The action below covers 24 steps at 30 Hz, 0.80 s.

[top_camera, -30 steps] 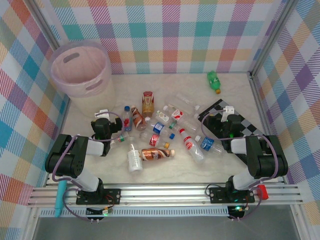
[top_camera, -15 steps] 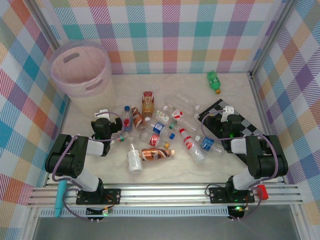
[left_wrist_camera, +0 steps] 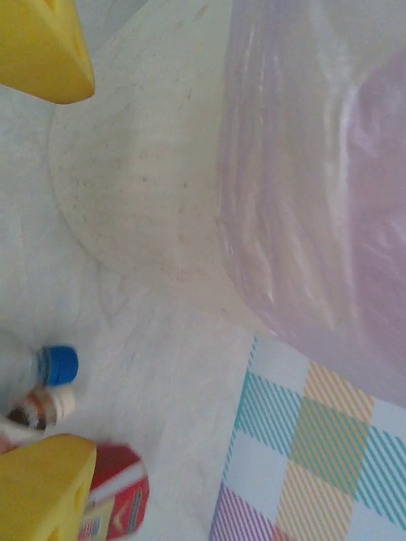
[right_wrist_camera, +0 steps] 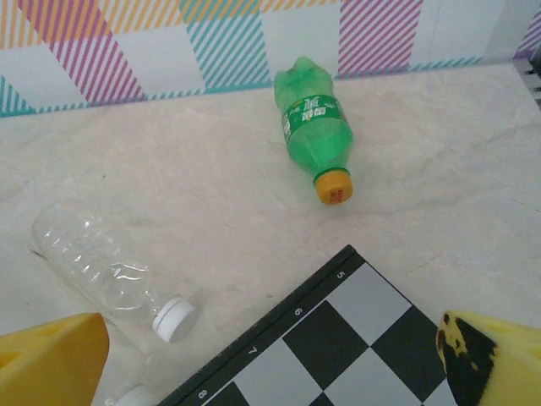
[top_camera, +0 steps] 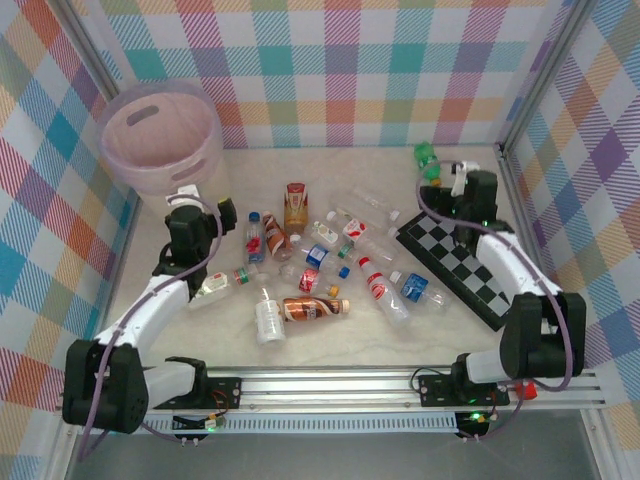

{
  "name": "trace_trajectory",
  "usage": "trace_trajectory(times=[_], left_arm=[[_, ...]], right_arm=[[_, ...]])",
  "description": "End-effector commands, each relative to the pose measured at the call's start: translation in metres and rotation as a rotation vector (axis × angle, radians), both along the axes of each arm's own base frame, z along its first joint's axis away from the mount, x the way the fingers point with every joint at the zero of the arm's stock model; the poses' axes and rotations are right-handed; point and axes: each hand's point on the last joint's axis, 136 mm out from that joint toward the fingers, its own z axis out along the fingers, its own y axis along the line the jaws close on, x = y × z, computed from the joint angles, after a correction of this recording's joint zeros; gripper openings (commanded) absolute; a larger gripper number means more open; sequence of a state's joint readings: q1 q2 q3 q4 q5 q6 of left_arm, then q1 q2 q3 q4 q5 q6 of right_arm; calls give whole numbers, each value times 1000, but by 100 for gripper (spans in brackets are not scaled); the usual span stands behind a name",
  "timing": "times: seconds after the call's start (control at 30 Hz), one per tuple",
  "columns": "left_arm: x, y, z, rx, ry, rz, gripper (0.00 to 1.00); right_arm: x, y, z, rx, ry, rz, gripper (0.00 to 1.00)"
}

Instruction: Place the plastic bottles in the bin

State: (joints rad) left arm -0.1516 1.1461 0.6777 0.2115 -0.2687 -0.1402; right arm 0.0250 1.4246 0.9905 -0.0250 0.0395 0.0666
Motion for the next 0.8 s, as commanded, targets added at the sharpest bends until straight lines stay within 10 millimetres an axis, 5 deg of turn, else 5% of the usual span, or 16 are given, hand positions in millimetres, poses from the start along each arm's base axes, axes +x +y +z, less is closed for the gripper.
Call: trace_trajectory(times=[0.0,0.37,0.53,0.77], left_arm=[[-35,-23,-30,-121,245,-50,100],[-102,-99,-19,-471,398,-345,100],[-106,-115,1,-604,322,-412,100],[-105,-118,10,-622,303,-433,100]], right_arm=[[-14,-3,-44,-26,308,14,99],[103,-5,-78,-83,473,66,99],[145,-4,-104,-78,507,62,99],[175,-18,-130,-120,516,5,100]])
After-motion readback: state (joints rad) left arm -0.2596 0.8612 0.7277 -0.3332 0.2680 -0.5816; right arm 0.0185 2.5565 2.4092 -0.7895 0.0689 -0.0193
